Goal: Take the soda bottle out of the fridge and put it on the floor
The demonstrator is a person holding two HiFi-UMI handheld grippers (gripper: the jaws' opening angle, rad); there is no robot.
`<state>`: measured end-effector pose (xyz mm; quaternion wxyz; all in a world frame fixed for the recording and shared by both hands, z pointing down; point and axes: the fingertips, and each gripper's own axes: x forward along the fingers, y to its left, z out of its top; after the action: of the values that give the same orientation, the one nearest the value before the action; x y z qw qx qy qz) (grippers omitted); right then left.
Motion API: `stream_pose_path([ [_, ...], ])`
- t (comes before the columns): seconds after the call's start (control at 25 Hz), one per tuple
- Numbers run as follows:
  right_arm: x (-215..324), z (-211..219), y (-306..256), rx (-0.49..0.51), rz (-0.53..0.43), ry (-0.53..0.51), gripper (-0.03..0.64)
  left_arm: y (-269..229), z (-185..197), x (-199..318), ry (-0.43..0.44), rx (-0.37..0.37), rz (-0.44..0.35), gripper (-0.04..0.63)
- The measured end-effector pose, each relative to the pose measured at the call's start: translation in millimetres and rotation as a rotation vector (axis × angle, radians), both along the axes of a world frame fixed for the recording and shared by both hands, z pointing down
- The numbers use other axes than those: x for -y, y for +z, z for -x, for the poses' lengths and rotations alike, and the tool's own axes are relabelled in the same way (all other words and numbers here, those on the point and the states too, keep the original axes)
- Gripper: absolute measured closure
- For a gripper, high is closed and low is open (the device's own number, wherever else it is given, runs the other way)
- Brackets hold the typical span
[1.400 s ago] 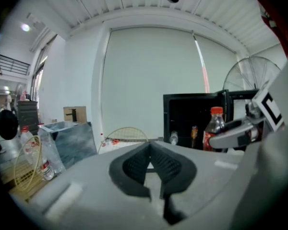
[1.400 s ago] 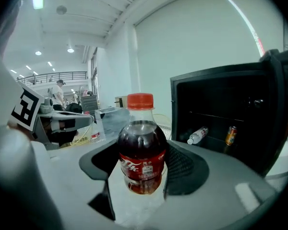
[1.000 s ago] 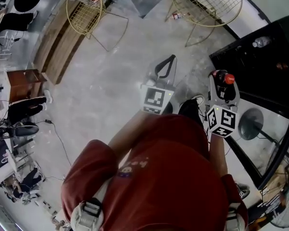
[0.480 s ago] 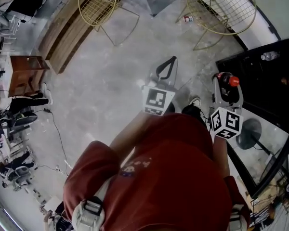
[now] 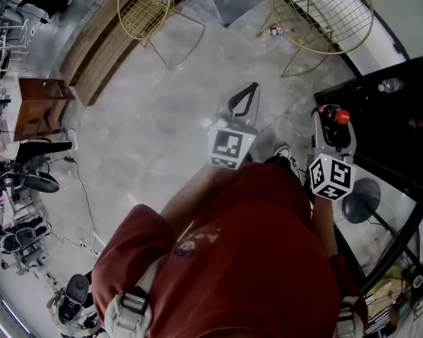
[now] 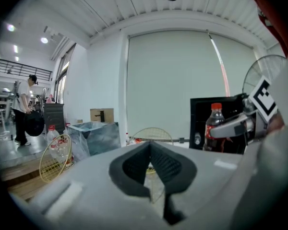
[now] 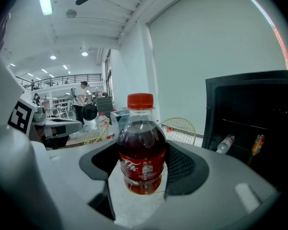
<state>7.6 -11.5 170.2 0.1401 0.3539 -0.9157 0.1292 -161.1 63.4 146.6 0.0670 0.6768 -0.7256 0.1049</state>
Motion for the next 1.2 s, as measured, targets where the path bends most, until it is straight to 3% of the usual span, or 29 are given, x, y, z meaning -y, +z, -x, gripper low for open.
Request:
stream_pose_path([
  [0.6,5,-20,15,-0.001,0.035,0.015,0.319,7,-30,14,0.062,0.02,0.031,0.595],
  [1.0,15,-51,45,0.005,0.084,0.015,0.319,26,-59,31,0.048,0.034,0.058,0.595],
  [1.2,17,-66,80,0.002,0.133,0.005,0.319,61,-73,35,0.014,0.023,0.081,0.595],
])
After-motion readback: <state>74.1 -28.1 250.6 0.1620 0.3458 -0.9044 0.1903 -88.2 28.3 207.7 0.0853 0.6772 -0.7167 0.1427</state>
